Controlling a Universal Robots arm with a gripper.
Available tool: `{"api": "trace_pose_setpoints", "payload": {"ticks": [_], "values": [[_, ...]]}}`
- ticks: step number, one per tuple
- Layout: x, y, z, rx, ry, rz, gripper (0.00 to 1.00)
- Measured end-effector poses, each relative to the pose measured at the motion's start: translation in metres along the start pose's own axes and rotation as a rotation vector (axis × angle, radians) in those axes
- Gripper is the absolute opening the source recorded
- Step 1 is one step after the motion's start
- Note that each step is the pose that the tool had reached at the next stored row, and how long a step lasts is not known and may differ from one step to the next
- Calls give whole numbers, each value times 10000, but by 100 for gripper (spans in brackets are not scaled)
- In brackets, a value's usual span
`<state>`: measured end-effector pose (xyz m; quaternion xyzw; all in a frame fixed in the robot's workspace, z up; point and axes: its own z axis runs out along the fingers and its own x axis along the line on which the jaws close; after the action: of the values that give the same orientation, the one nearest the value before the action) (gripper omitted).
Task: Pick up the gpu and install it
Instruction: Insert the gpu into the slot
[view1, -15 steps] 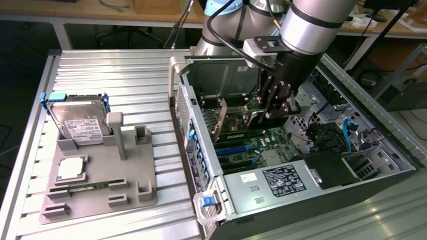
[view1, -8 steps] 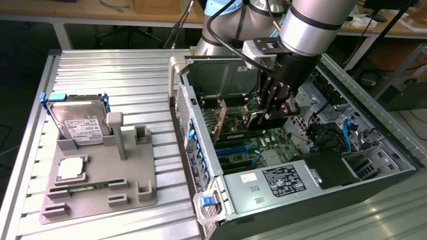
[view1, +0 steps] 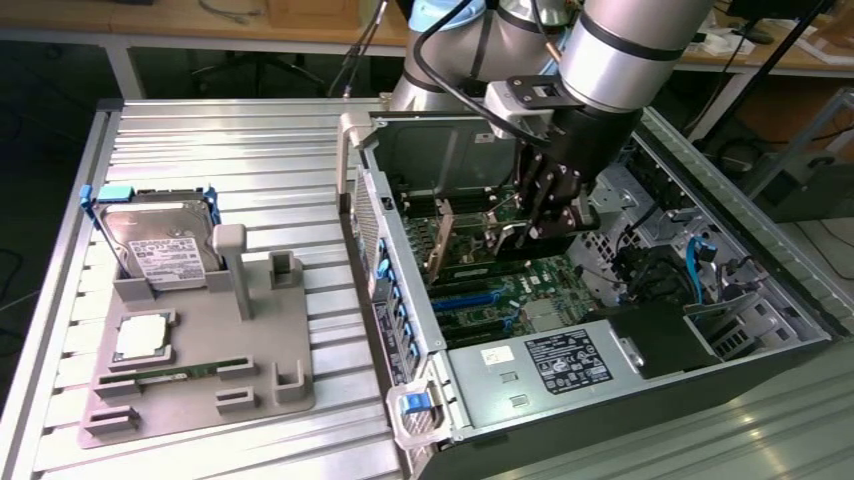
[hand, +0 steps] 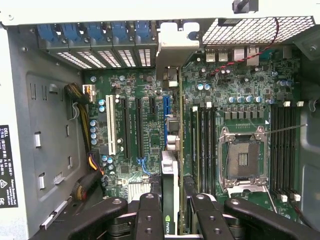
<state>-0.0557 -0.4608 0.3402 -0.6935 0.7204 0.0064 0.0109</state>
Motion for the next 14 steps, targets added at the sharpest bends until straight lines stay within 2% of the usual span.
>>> {"api": "trace_pose_setpoints", "payload": {"ticks": [14], "values": [[2,4,51,0,0,0,27]]}}
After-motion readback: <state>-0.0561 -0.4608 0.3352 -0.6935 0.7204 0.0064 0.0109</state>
